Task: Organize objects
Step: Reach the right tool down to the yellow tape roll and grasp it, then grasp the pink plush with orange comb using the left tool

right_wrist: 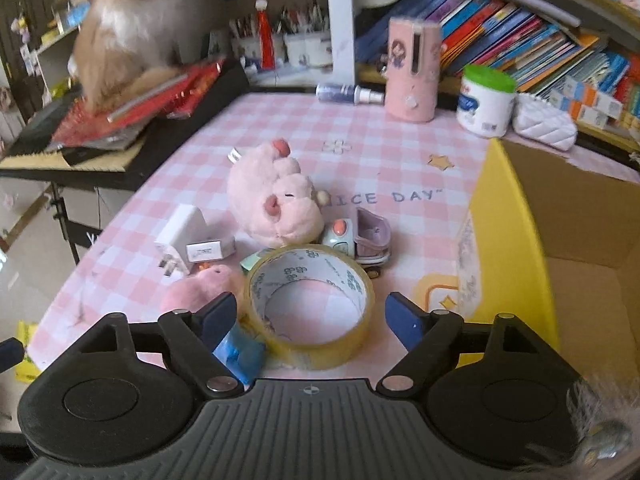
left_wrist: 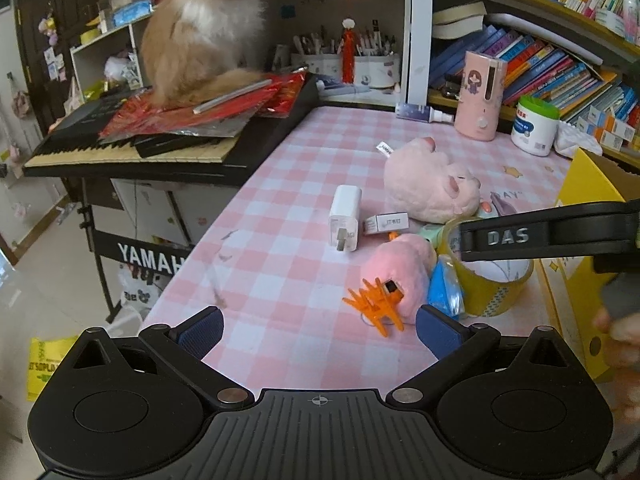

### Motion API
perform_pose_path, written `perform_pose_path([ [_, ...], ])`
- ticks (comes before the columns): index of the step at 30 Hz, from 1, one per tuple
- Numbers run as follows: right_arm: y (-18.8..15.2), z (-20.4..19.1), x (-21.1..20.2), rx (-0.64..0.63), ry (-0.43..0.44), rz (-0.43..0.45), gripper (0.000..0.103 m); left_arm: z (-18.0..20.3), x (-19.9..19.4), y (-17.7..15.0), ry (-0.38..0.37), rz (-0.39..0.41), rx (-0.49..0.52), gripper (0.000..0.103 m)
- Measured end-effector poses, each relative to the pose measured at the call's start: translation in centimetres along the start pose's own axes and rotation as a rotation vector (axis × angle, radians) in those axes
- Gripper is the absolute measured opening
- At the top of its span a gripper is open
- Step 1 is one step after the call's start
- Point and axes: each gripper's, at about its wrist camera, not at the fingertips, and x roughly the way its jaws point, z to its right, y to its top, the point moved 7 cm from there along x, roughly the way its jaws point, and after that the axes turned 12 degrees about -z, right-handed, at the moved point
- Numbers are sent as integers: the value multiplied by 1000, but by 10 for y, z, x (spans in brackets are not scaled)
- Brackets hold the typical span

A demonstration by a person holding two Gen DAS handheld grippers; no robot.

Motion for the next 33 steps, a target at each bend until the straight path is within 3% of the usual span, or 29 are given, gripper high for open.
perform_pose_path([
  [10,17,-2,51,-43,2,-124,88,1,17,17,-42,-20,-23,103],
  [15,20,1,55,-63,26,-153,87,6,25,27,-61,-25,-28,102],
  [19,31,12,19,-7,87,-47,87,15,37,33,-83,-48,-23,99],
  [24,50,27,-18,4,43,113,87,33,58,41,-128,-96,-12,97],
  [28,52,36,-26,20,48,136,87,44,74,48,-179,-128,-28,95],
  [32,42,37,-22,16,53,92,87,49,89,47,-258,-196,-84,81],
  [33,41,38,-21,14,53,88,87,48,90,47,-249,-198,-98,77],
])
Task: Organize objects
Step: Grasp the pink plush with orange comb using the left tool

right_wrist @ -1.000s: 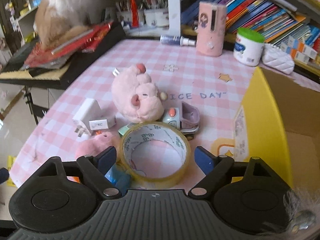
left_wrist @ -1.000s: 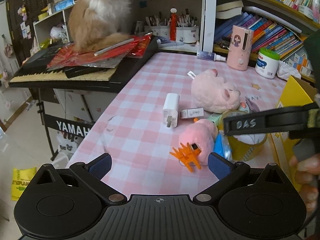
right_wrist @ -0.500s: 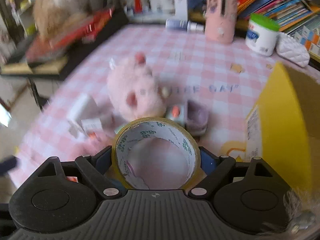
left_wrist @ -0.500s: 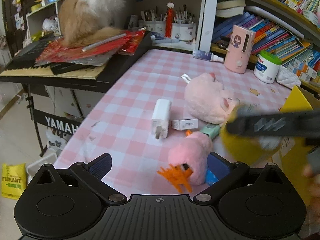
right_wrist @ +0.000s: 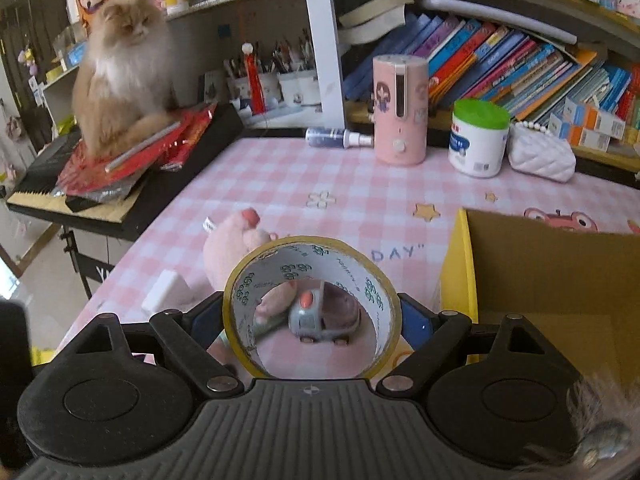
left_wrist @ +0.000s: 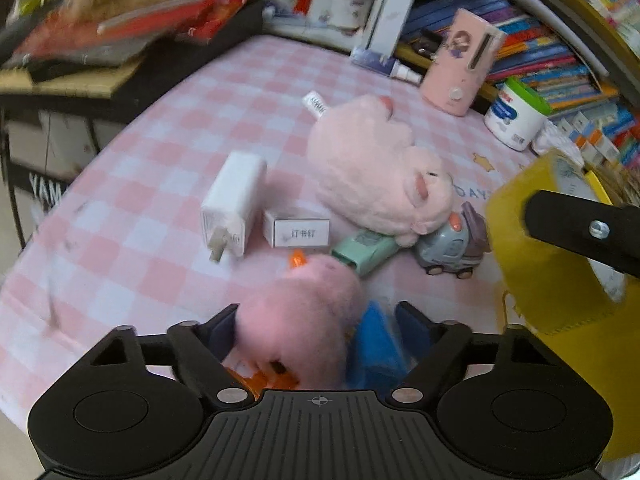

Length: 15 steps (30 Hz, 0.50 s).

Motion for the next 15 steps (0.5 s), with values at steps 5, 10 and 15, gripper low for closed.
perform_pose_path([
  [5,-3,4,-7,4,-10,17,87,-5,-4,-1,-22,0,-41,76],
  [10,-5,8,-9,24,-12,16,87,-14,-29,3,-10,115,-74,76],
  [15,-7,6,-9,36,0,9,87,-14,-28,1,40,81,-11,60],
])
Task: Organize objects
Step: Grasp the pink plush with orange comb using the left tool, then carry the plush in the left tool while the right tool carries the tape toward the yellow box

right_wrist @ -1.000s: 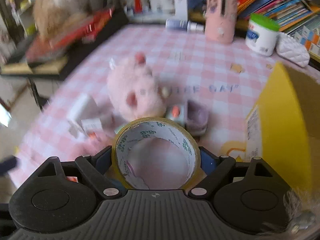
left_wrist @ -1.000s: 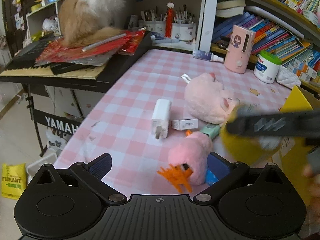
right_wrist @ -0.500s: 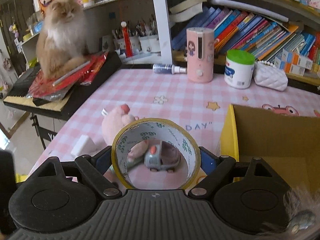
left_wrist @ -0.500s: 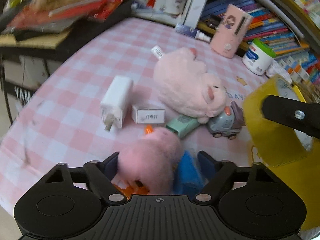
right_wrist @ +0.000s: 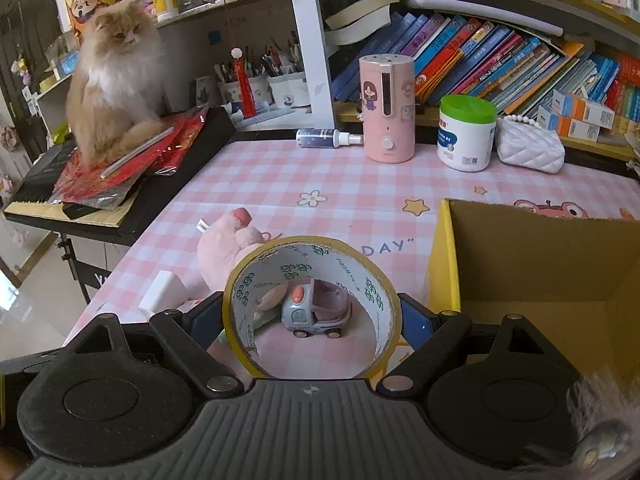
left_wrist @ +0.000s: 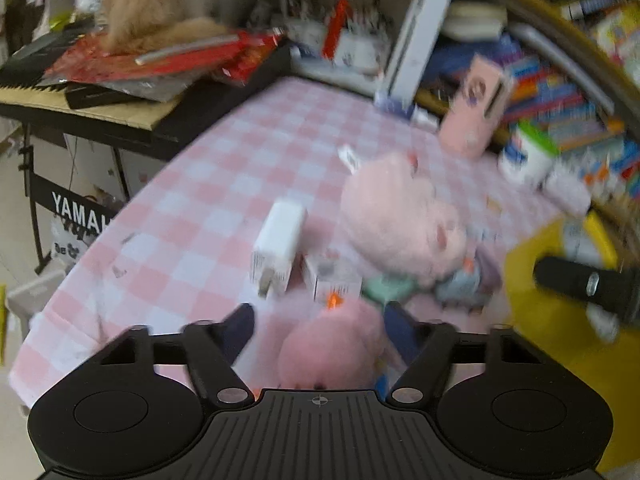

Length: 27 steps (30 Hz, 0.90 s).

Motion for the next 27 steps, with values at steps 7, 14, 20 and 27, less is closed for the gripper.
perform_pose_path([
  [7,-2,-5,2,-14,4,-13,87,9,19,-13,9,-77,61,53],
  [14,-8,-3,-2,-17,-10,-17,87,2,9,-14,26,-55,32,50],
  [20,-15,-12,-10,-25,2,-12,87,-10,-36,-11,0,54,-16,50],
  [27,-34,-28,-24,-65,16,-6,87,-20,-76,-33,6,118,-3,50],
])
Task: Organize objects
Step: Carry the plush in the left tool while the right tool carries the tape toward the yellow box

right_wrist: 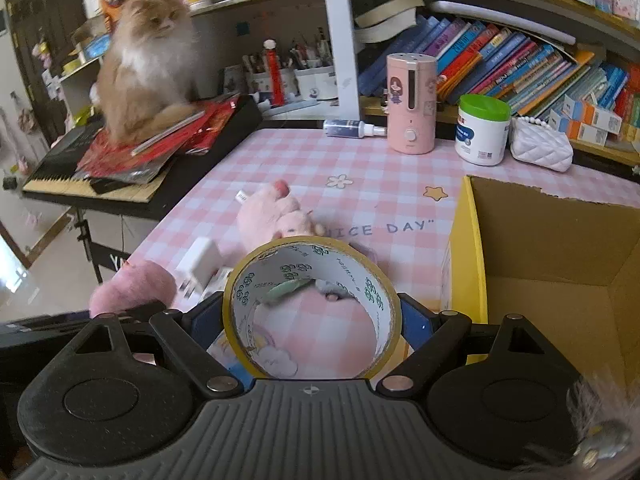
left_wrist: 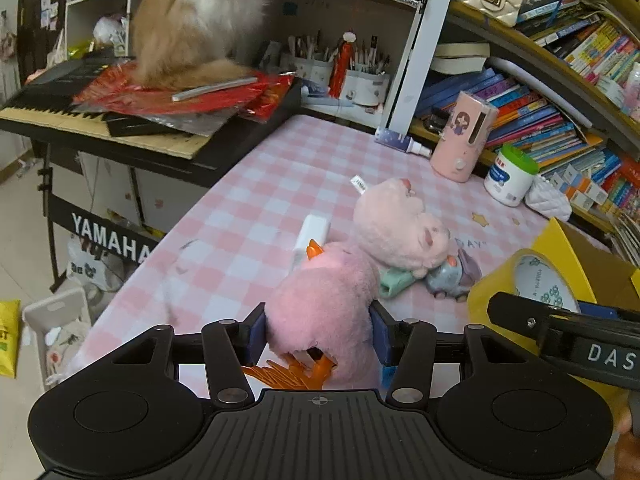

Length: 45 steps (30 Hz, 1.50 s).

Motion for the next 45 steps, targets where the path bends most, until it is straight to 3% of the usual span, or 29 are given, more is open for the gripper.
perform_pose_path([
  [8,-39,-17,-23,-32,-9,-23,87,-16,-26,-40,-17,-25,-1,50],
  [21,-131,-21,-66,58,-75,-68,87,0,-52,-105,-105,-108,136,50],
  [27,-165,-5,-82,156,-116,-100,87,23,-56,-123,-159,-138,217,50],
  [45,-228,71,-142,401,-302,-96,87,127,-52,-156,-362,-202,444,50],
])
